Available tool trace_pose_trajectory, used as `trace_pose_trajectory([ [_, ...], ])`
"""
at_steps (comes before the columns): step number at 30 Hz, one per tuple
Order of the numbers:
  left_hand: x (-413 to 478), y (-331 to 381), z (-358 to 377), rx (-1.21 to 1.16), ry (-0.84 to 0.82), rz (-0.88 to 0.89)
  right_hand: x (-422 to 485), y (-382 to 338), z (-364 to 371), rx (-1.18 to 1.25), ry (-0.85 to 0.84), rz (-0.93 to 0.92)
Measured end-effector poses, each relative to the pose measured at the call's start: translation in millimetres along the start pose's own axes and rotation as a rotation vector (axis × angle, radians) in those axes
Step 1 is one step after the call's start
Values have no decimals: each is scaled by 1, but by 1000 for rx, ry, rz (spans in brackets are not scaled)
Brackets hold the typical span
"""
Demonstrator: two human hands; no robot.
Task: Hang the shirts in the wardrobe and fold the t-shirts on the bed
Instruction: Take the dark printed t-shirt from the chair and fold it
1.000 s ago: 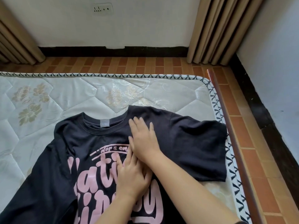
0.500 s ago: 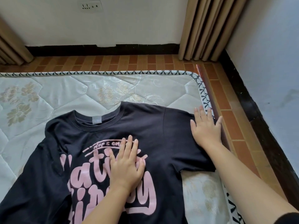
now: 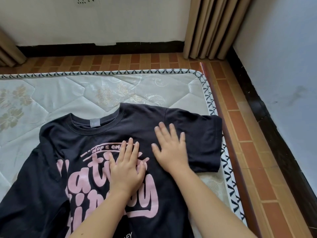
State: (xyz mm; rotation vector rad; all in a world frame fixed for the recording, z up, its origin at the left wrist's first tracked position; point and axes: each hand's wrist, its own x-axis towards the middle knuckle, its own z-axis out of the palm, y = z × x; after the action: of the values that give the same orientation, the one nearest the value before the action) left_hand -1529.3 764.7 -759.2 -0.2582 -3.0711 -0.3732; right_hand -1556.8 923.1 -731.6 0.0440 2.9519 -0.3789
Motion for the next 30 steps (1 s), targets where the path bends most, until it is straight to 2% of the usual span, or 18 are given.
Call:
trace_pose_trajectory([
  [7, 0, 1, -1, 2, -20, -18, -15, 111, -25, -129, 45, 259],
  [10, 0, 2, -2, -4, -32, -22, -17, 109, -33, -149, -29, 327],
  [12, 0, 2, -2, 0, -39, -21, -10, 88, -34, -127, 15, 365],
  [15, -1, 1, -2, -8, -50, -28, -11, 30, -23, -114, 155, 217],
  [17, -1, 2, -2, -11, -46, -25, -20, -7, -9, -71, 84, 57],
  [20, -2, 2, -3, -24, -42, -33, -35, -22, 8, -29, -18, -56],
  [23, -1, 2, -1, -6, -39, -26, -37, 10, 8, -12, 19, 0],
  [27, -1, 3, -2, 22, -16, -26, -46, 77, -8, -42, 13, 188],
  [29, 0, 7, -6, 60, -14, -21, -54, 95, -15, -67, 66, 176],
  [30, 1, 9, -7, 97, -20, -6, -54, 98, -19, -71, 27, 164],
])
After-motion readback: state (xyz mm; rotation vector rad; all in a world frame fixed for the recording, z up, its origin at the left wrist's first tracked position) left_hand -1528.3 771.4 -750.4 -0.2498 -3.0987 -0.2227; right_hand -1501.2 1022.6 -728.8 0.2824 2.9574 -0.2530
